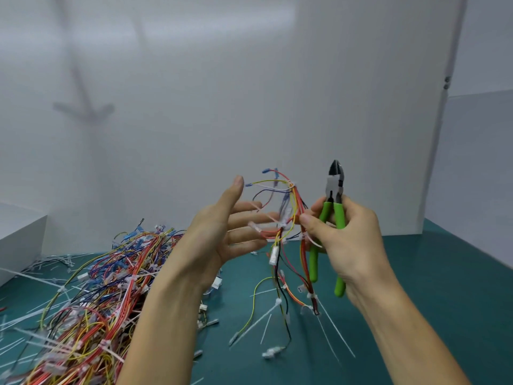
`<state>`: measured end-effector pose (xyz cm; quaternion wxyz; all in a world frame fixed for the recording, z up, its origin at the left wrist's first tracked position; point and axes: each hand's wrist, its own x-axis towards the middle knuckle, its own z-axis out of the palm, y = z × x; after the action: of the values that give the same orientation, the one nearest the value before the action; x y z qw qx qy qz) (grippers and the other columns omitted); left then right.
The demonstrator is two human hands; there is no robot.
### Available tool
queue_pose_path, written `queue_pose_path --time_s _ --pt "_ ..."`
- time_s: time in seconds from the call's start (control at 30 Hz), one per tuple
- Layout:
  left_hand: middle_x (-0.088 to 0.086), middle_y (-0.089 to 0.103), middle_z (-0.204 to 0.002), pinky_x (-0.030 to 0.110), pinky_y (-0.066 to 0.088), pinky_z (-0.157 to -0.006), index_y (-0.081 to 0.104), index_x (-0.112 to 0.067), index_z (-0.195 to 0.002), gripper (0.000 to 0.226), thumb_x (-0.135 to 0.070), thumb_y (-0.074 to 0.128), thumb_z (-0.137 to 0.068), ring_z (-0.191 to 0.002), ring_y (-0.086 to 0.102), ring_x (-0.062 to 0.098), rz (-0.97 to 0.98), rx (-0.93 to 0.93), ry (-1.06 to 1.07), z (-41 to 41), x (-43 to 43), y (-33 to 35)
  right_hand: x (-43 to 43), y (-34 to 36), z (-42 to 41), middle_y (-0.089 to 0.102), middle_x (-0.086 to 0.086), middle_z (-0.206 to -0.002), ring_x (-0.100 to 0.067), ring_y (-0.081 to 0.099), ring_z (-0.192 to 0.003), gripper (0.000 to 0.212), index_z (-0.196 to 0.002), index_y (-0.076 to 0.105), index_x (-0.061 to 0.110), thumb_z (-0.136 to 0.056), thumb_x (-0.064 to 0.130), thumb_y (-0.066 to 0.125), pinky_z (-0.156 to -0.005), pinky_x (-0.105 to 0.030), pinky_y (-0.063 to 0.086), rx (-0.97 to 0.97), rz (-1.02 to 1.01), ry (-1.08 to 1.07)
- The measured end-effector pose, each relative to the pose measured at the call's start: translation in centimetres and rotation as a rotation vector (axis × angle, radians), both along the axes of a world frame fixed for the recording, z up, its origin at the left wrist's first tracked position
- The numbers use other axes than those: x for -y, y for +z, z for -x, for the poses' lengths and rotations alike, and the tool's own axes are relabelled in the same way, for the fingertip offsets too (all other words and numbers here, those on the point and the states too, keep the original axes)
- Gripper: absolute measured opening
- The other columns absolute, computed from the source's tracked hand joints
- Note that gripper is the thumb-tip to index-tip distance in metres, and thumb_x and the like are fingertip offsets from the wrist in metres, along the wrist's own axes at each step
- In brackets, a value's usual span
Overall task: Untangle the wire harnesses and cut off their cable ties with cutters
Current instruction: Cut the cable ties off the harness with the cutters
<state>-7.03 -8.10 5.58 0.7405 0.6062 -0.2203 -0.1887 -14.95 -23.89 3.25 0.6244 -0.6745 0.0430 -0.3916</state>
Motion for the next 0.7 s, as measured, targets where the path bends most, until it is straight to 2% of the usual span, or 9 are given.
queue_pose_path --time_s 0.07,0.13,0.2,0.27,0.37,0.47,0.5,0.6,0.7 --pt "0.006 0.078 -0.096 0.026 0.061 -0.068 0.067 -0.012 -0.107 0.071 -0.068 0.065 -0.063 -0.085 0.076 0.022 -0.17 0.116 -0.02 0.4 0.1 0.2 0.1 -0.1 -0.1 0.068 0.004 -0.062 -0.014 0.065 -0.058 0.02 -0.079 0.06 0.013 -0.085 -0.002 0.072 -0.054 -0.024 0.057 0.027 -0.043 -0.01" --pt "0.004 0.078 -0.091 0.021 0.059 -0.069 0.07 -0.013 -0.1 0.049 -0.052 0.073 -0.071 -0.081 0.074 0.018 -0.242 0.249 -0.013 0.9 0.5 0.0 0.1 -0.3 -0.2 0.069 0.005 -0.064 -0.014 0.067 -0.058 0.022 -0.08 0.059 0.014 -0.086 -0.003 0.071 -0.055 -0.027 0.059 0.045 -0.075 -0.015" --pt "0.005 0.078 -0.083 0.016 0.055 -0.061 0.07 -0.01 -0.094 0.02 -0.025 0.076 -0.082 -0.072 0.071 0.015 -0.166 0.267 0.043 1.2 0.9 -0.2 0.1 -0.4 -0.3 0.069 0.004 -0.064 -0.011 0.065 -0.054 0.021 -0.08 0.059 0.013 -0.087 -0.003 0.07 -0.054 -0.026 0.058 0.041 -0.085 -0.017" --pt "0.003 0.076 -0.075 0.014 0.052 -0.055 0.068 -0.009 -0.095 0.017 -0.012 0.077 -0.081 -0.065 0.069 0.011 -0.095 0.229 0.098 1.2 1.2 -0.3 0.1 -0.6 -0.5 0.069 0.002 -0.064 -0.011 0.064 -0.052 0.019 -0.082 0.06 0.011 -0.088 -0.004 0.068 -0.055 -0.027 0.059 0.032 -0.101 -0.006" --pt "-0.003 0.072 -0.067 0.015 0.051 -0.055 0.066 -0.008 -0.103 0.03 -0.009 0.08 -0.077 -0.056 0.064 0.007 -0.054 0.155 0.121 0.8 1.5 -0.5 0.1 -0.9 -0.8 0.069 0.003 -0.061 -0.01 0.065 -0.052 0.016 -0.085 0.059 0.008 -0.088 -0.006 0.067 -0.055 -0.028 0.059 0.021 -0.12 0.024" --pt "0.0 0.072 -0.074 0.016 0.05 -0.058 0.074 -0.01 -0.092 0.019 -0.016 0.081 -0.075 -0.056 0.057 0.007 -0.092 0.115 0.111 0.4 1.5 -0.7 -0.1 -1.2 -1.1 0.07 0.003 -0.062 -0.011 0.065 -0.052 0.017 -0.084 0.058 0.008 -0.088 -0.007 0.066 -0.055 -0.03 0.059 0.01 -0.109 0.042" --pt "0.001 0.072 -0.076 0.016 0.047 -0.057 0.076 -0.011 -0.086 0.013 -0.019 0.08 -0.077 -0.056 0.054 0.006 -0.127 0.123 0.1 0.4 1.4 -0.8 -0.1 -1.2 -1.2 0.07 0.002 -0.063 -0.011 0.065 -0.052 0.018 -0.084 0.058 0.008 -0.088 -0.006 0.067 -0.056 -0.03 0.059 0.004 -0.108 0.04" --pt "-0.001 0.072 -0.073 0.018 0.039 -0.057 0.077 -0.012 -0.08 0.015 -0.026 0.076 -0.083 -0.053 0.046 0.004 -0.263 0.236 0.06 0.5 1.4 -0.9 -0.1 -1.5 -1.4 0.07 -0.005 -0.068 -0.015 0.066 -0.054 0.019 -0.081 0.06 0.012 -0.086 -0.003 0.07 -0.058 -0.034 0.061 -0.022 -0.09 0.012" --pt "-0.005 0.07 -0.065 0.014 0.04 -0.054 0.073 -0.012 -0.082 0.01 -0.018 0.071 -0.088 -0.049 0.048 0.001 -0.267 0.301 0.13 0.5 1.7 -1.0 0.0 -1.7 -1.6 0.068 -0.006 -0.063 -0.019 0.069 -0.057 0.011 -0.083 0.063 0.009 -0.089 0.001 0.068 -0.06 -0.037 0.062 -0.059 -0.095 0.023"
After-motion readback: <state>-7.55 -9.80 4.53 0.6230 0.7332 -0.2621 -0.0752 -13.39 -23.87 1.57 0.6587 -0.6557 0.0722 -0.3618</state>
